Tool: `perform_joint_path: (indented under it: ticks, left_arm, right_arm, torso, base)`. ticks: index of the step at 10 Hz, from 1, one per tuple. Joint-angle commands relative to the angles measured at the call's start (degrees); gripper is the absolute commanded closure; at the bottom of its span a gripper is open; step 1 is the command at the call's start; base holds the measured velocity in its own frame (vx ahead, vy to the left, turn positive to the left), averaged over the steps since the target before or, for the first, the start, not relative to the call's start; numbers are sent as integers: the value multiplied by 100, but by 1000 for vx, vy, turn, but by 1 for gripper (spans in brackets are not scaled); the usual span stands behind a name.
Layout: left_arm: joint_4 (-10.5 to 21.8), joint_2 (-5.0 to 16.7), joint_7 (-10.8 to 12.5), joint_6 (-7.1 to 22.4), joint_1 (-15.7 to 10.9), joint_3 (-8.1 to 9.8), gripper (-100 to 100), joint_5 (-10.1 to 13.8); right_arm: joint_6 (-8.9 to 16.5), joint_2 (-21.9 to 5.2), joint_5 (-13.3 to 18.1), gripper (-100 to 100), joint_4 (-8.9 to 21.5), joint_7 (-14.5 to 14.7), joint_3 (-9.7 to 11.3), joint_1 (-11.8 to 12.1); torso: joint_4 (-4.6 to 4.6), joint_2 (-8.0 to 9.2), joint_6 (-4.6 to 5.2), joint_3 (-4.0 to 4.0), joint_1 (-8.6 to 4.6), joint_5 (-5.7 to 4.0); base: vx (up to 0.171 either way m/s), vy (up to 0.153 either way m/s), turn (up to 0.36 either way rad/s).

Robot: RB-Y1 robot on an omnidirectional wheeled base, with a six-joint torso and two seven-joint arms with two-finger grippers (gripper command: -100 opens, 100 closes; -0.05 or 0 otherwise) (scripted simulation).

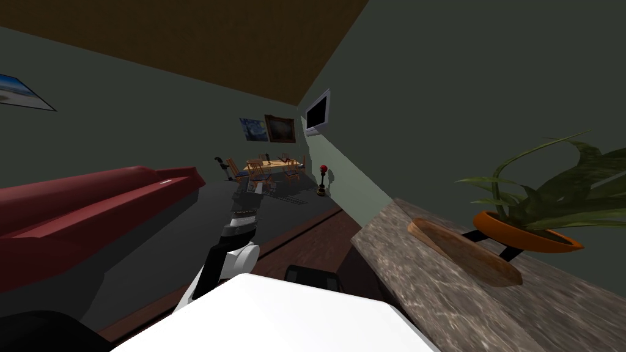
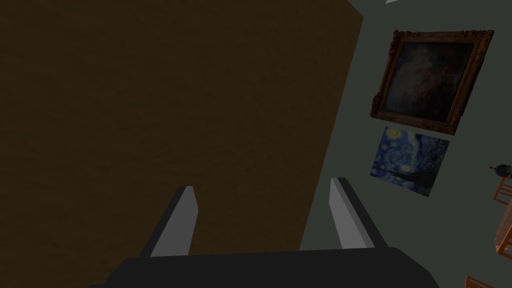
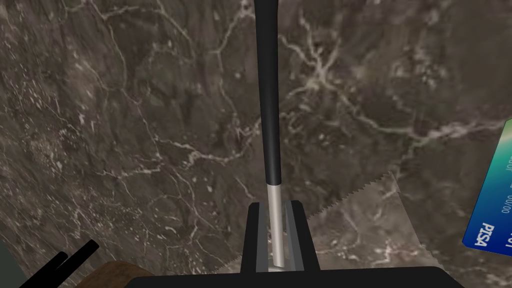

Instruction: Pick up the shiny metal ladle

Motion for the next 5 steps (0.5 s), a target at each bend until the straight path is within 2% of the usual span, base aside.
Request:
perform_joint_path:
  ticks: [1, 3, 4, 5]
  left_arm:
    - [0, 0, 0, 0, 0, 0, 0, 0]
    - [0, 0, 0, 0, 0, 0, 0, 0]
    - [0, 0, 0, 0, 0, 0, 0, 0]
    - [0, 0, 0, 0, 0, 0, 0, 0]
  right_arm:
    - [71, -68, -56, 100, -188, -86, 59, 28]
    - [419, -346, -325, 100, -668, -443, 236, 379]
    - [419, -346, -325, 100, -869, -443, 236, 379]
    - [419, -346, -325, 100, -876, -443, 236, 379]
  torso:
    - [0, 0, 0, 0, 0, 0]
    - [1, -1, -3, 0, 0, -3]
    - [1, 3, 2, 2, -1, -1]
    - [2, 2, -2, 2, -1, -6]
  base:
    - [-23, -9, -29]
    - [-29, -9, -43]
    - [-29, -11, -30]
    - [-13, -3, 3]
